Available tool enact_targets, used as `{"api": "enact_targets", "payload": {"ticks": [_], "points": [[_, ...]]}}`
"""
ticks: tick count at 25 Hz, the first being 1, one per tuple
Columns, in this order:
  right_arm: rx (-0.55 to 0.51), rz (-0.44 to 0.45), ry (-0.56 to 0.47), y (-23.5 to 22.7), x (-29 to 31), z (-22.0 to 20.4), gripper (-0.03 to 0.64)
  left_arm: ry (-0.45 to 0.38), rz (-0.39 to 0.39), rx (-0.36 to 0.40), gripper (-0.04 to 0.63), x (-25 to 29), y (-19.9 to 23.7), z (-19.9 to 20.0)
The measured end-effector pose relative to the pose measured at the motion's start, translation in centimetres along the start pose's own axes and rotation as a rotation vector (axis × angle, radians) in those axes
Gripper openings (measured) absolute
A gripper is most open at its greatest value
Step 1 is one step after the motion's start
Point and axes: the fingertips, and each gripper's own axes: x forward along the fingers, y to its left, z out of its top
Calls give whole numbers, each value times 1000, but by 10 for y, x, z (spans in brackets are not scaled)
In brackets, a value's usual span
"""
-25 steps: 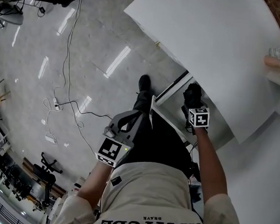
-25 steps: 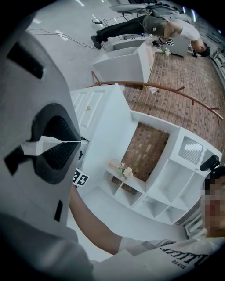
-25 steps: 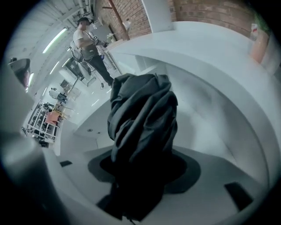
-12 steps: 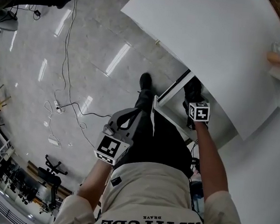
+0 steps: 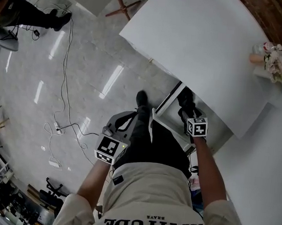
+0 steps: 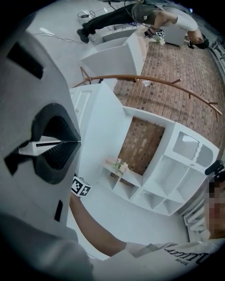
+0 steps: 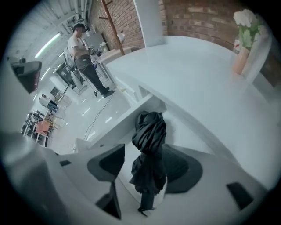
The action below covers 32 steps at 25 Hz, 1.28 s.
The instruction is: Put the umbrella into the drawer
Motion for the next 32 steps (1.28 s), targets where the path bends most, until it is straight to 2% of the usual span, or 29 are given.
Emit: {"api": "enact_targets", "payload": {"ticks": [4, 7, 10, 13, 15, 22, 28, 32], "points": [[34, -1, -50, 8, -27, 9, 262, -15, -44, 44, 28, 1, 3, 16], [106, 57, -101, 23, -47, 13, 261, 0, -91, 99, 28, 4, -1, 25], [157, 77, -184, 39, -71, 21, 193, 11, -150, 181, 28, 3, -7, 38], [196, 76, -265, 50, -98, 22, 175, 20, -192, 226, 28, 0, -14, 45], [217, 80, -318, 54, -116, 24, 144, 27, -220, 234, 28, 1, -19, 48], [249, 39, -471, 52, -174, 13, 100, 52, -306, 258, 28, 12, -55, 48], [251, -4, -534, 56, -215, -20, 63, 23, -320, 216, 28, 15, -78, 45], [251, -35, -648, 60, -250, -37, 43, 2, -318, 265, 28, 11, -94, 45]]}}
